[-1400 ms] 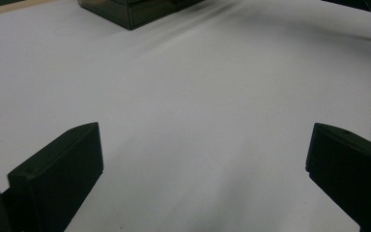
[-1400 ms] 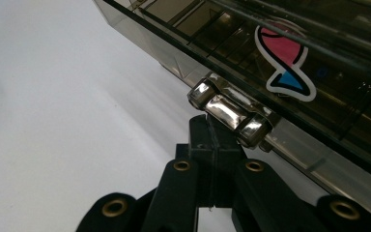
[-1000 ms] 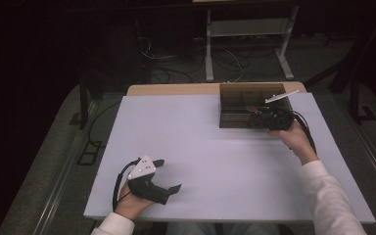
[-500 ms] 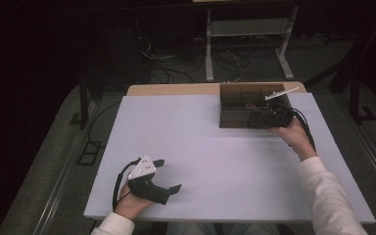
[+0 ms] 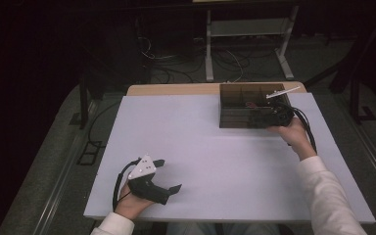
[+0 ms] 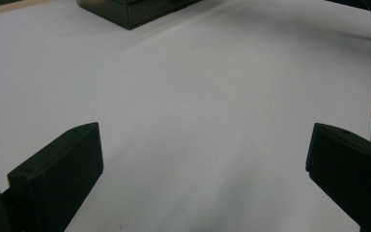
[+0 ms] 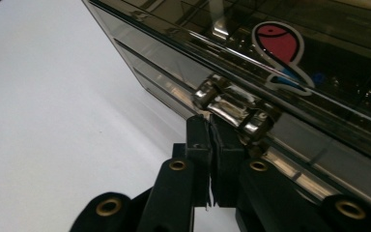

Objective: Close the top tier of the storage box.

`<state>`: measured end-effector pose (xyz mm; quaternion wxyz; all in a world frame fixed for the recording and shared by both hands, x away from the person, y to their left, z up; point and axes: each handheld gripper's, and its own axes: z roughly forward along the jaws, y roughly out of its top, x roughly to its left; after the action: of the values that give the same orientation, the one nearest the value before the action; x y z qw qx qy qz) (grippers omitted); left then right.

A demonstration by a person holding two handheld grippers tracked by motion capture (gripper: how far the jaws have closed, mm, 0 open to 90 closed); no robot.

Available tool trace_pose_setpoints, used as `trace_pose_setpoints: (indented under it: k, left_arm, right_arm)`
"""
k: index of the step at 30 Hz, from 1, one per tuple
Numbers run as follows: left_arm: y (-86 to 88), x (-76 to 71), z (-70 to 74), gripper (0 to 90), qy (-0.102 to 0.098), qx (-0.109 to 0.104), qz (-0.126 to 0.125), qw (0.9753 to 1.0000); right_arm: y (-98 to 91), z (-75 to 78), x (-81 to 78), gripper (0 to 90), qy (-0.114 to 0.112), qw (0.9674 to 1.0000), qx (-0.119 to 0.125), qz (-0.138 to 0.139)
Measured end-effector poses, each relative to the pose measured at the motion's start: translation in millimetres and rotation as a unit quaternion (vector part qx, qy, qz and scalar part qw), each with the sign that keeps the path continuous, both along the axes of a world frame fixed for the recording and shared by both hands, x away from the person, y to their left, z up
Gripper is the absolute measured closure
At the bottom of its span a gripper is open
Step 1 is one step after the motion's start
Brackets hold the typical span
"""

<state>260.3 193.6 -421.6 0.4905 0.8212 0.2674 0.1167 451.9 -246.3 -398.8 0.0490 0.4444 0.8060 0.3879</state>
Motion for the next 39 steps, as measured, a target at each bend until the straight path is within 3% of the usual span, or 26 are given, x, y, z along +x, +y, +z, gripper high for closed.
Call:
trace_pose_setpoints:
  k: [14, 23, 29, 39]
  left_arm:
    - [-1.8, -0.8, 0.2, 0.0, -0.001, 0.0, -0.005, 1.0]
    - [-2.9, -1.7, 0.8, 0.0, -0.001, 0.0, -0.006, 1.0]
    - [-4.1, -2.3, 1.1, 0.0, -0.002, -0.001, -0.008, 1.0]
    - [-4.4, -2.6, 1.4, 0.0, -0.002, -0.002, -0.008, 1.0]
  right_arm:
    - [2.5, 4.8, -15.8, 70.0, -0.012, 0.9998, 0.01, 0.01]
    - [-3.8, 10.6, -32.7, 56.9, -0.017, 0.9996, 0.022, 0.002]
    - [-5.4, 16.8, -46.6, 47.2, -0.033, 0.999, 0.031, 0.006]
    - [-6.6, 21.3, -63.3, 37.4, -0.043, 0.9981, 0.044, 0.007]
